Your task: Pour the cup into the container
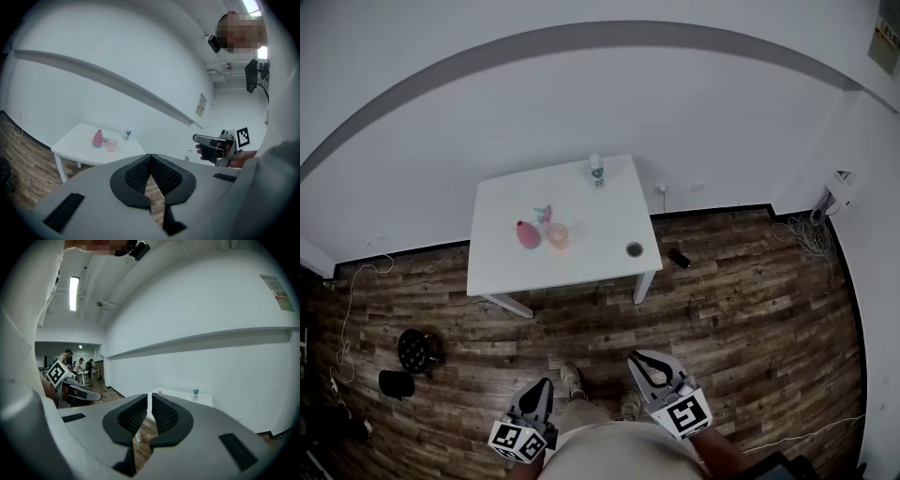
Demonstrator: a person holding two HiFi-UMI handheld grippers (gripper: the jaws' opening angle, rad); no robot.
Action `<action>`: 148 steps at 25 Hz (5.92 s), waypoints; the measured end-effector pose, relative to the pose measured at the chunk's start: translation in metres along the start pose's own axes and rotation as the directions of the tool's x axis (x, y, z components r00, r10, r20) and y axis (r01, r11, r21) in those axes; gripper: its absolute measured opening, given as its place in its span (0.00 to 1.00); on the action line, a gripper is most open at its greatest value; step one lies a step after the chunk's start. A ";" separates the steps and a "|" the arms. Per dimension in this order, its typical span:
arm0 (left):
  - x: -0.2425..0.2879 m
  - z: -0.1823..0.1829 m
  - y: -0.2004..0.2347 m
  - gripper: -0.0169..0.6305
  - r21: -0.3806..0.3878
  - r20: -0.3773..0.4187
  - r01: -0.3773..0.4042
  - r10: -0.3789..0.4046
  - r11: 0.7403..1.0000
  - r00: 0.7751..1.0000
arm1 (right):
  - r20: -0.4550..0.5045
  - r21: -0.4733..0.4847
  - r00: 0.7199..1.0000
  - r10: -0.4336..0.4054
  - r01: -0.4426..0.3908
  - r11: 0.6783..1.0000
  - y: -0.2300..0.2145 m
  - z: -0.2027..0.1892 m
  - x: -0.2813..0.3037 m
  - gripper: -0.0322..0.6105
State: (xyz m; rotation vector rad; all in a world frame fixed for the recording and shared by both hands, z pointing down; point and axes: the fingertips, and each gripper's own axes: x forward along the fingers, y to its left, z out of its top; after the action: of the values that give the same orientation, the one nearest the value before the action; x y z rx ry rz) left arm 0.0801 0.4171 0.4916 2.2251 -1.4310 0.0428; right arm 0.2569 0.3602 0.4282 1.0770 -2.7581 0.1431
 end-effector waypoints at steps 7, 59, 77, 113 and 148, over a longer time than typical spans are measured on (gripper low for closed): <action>0.011 0.035 0.065 0.05 0.000 0.014 0.010 -0.010 1.000 1.000 | -0.012 -0.020 1.000 -0.018 0.018 1.000 0.005 0.016 0.062 0.07; 0.050 0.111 0.226 0.05 -0.001 0.045 0.110 -0.110 0.994 0.993 | -0.106 -0.179 0.990 -0.089 0.069 0.981 0.019 0.026 0.242 0.07; 0.145 0.124 0.143 0.05 0.037 0.058 -0.070 0.068 0.997 0.996 | -0.049 -0.133 0.994 0.098 -0.104 0.986 -0.120 0.035 0.216 0.13; 0.172 0.161 0.255 0.05 0.045 -0.006 -0.055 0.055 0.997 0.998 | -0.046 -0.063 0.999 0.019 -0.022 0.998 -0.127 0.050 0.315 0.17; 0.235 0.206 0.366 0.05 0.088 -0.087 0.264 -0.257 0.961 0.963 | -0.078 0.037 0.988 -0.133 0.137 0.990 -0.104 0.043 0.427 0.33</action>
State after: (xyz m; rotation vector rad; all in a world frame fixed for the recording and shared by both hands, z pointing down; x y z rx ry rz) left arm -0.1781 0.0118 0.5177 2.4479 -1.1082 0.1090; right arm 0.0136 -0.0050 0.4735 1.2387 -2.6174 0.2197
